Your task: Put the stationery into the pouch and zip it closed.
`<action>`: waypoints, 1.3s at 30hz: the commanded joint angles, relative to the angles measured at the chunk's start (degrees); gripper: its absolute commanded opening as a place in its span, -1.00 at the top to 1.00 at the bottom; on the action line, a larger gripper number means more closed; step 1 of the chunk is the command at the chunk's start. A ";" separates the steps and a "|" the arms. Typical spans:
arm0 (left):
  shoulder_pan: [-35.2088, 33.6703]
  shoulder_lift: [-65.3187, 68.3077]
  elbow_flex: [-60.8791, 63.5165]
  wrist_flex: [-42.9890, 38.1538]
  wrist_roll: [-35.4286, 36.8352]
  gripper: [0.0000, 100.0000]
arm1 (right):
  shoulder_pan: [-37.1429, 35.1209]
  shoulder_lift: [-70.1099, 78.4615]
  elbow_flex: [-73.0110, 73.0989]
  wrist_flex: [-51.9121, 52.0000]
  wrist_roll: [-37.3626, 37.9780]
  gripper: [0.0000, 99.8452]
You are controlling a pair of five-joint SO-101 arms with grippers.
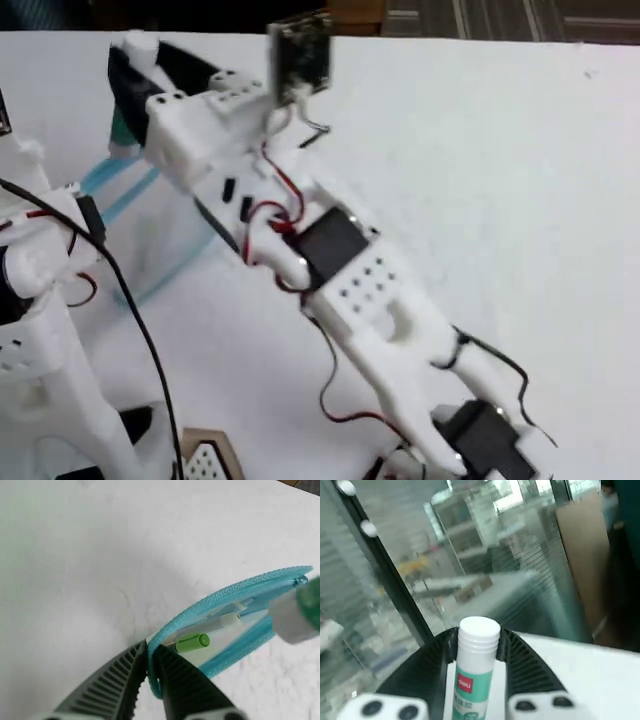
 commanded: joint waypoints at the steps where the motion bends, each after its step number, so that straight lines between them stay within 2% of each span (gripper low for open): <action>1: -0.40 -0.04 -0.79 -0.18 0.18 0.96 | -1.10 1.19 2.29 -2.77 0.00 0.97; 9: -0.40 -0.04 -0.79 -0.26 0.18 0.96 | -1.36 1.36 12.13 -3.65 0.09 0.97; 12: -0.40 -0.04 -0.79 -0.35 0.18 0.96 | -1.36 1.36 12.92 -3.21 2.46 0.93; 14: -0.40 -0.04 -0.79 -0.35 0.18 0.96 | -1.45 1.19 12.84 -3.21 3.34 0.76; 17: -0.40 -0.04 -0.79 -0.35 0.18 0.96 | -1.45 -1.45 12.84 -2.95 3.69 0.40; 19: -0.40 -0.04 -0.79 -0.35 0.18 0.96 | -1.36 -4.62 12.84 -1.10 3.69 0.29; 26: -0.31 -0.04 -0.79 -0.35 0.18 0.96 | -0.84 -14.99 13.01 4.62 3.78 0.38; 30: -0.31 -0.04 -0.79 -0.35 0.18 0.96 | 4.35 -15.87 13.27 5.05 3.78 0.46; 33: -0.40 -0.04 -0.79 -0.26 0.18 0.96 | 9.10 -14.73 14.15 9.63 4.04 0.50; 35: -0.40 -0.04 -0.79 -0.26 0.18 0.96 | 11.38 -12.62 16.18 13.32 8.62 0.50; 39: -0.40 -0.04 -0.79 -0.26 0.18 0.96 | 13.14 -6.90 25.23 15.43 23.82 0.50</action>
